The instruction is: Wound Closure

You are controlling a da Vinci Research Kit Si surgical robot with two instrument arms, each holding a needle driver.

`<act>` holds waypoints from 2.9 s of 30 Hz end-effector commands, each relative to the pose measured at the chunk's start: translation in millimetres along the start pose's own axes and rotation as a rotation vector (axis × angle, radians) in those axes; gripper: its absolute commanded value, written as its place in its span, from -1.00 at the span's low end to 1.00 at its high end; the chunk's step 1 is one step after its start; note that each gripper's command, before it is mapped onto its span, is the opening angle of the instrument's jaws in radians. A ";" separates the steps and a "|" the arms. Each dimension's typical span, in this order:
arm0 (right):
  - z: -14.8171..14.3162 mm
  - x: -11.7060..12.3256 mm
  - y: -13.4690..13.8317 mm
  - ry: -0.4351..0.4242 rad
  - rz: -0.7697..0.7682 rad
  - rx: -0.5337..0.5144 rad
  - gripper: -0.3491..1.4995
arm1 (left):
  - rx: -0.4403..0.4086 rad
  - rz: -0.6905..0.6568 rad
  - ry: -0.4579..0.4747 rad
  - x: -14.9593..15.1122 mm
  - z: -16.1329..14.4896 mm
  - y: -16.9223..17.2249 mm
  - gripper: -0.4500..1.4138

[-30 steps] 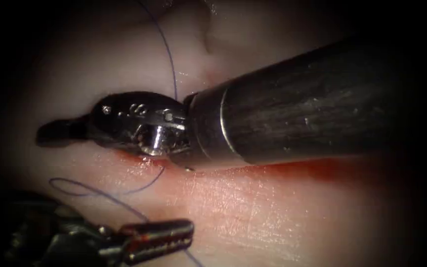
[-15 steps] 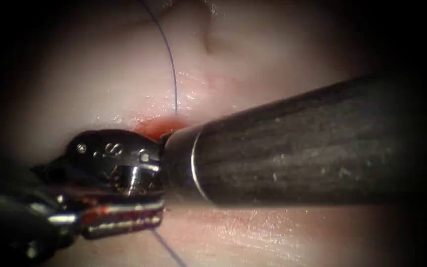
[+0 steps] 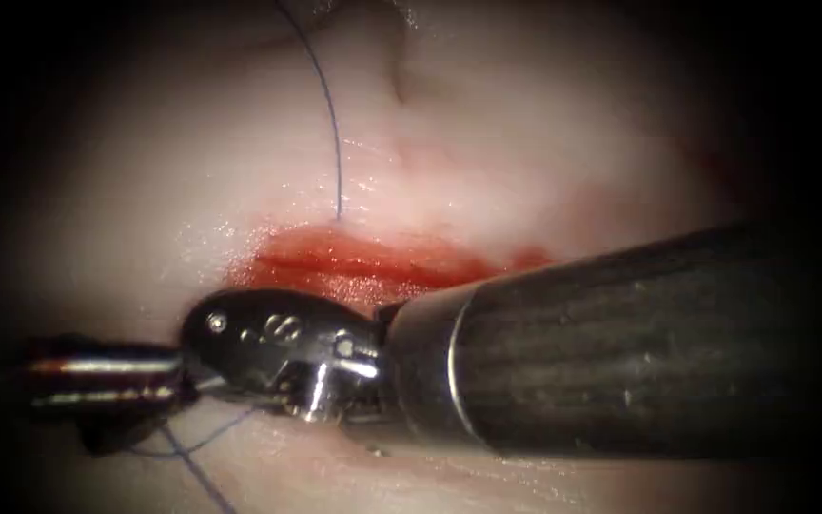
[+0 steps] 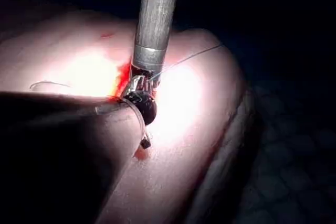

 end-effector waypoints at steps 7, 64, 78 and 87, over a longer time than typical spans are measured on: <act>1.0 -0.4 -0.6 0.022 0.036 0.056 -1.00 | -0.004 -0.015 0.007 -0.9 1.0 0.4 -1.00; -3.9 -0.7 3.1 0.189 -0.038 -0.485 -0.51 | 0.118 -0.431 0.277 -0.9 13.1 -11.6 -1.00; -0.7 0.1 -0.6 0.208 -0.003 -0.303 0.71 | 0.121 -0.397 0.326 -7.1 13.7 -12.8 -1.00; -3.6 0.5 -3.3 0.259 0.012 -0.160 0.42 | 0.146 -0.358 0.346 -13.4 14.5 -10.4 -1.00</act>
